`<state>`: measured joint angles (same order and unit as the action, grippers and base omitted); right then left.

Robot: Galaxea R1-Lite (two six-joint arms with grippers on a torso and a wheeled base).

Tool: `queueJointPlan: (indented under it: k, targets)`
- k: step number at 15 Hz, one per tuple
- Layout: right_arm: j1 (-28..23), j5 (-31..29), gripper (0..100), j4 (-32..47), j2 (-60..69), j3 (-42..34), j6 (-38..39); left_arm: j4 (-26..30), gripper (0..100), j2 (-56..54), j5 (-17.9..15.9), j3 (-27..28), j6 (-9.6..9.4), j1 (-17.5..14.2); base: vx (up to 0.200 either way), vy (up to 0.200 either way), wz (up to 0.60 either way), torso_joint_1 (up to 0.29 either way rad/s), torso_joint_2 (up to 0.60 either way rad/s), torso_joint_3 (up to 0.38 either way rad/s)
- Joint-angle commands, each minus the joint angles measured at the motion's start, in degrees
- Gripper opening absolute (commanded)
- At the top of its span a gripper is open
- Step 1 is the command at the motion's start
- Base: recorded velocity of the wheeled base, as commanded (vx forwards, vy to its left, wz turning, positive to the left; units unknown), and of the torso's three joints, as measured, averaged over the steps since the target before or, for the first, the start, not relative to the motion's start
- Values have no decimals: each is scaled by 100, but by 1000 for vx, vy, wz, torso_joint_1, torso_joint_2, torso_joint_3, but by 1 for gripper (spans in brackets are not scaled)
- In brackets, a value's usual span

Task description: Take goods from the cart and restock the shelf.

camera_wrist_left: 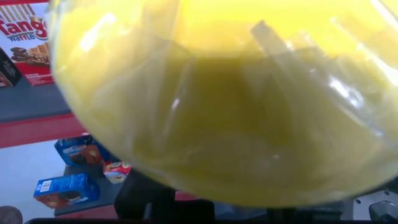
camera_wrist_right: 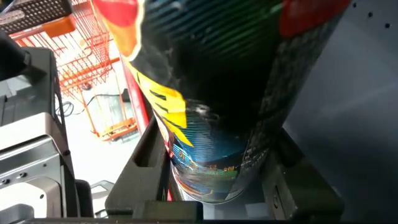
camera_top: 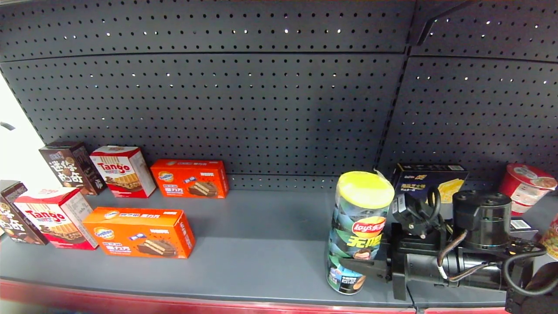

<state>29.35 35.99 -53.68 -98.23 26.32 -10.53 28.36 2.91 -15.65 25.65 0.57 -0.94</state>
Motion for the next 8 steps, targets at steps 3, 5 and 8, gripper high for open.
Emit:
queueJointPlan:
  k: [3,5,8]
  targets:
    - [62,-4,0,-117,-346,145,-1,-5,0,16,-8,-51,4,-3,0,0,0,0,0,0]
    - [106,-4,0,-117,-416,189,-1,-5,0,16,-8,-60,-5,-3,0,0,0,0,0,0]
    - [132,-4,0,-134,-522,198,-1,-5,0,16,-8,-113,4,-3,0,0,0,0,0,0]
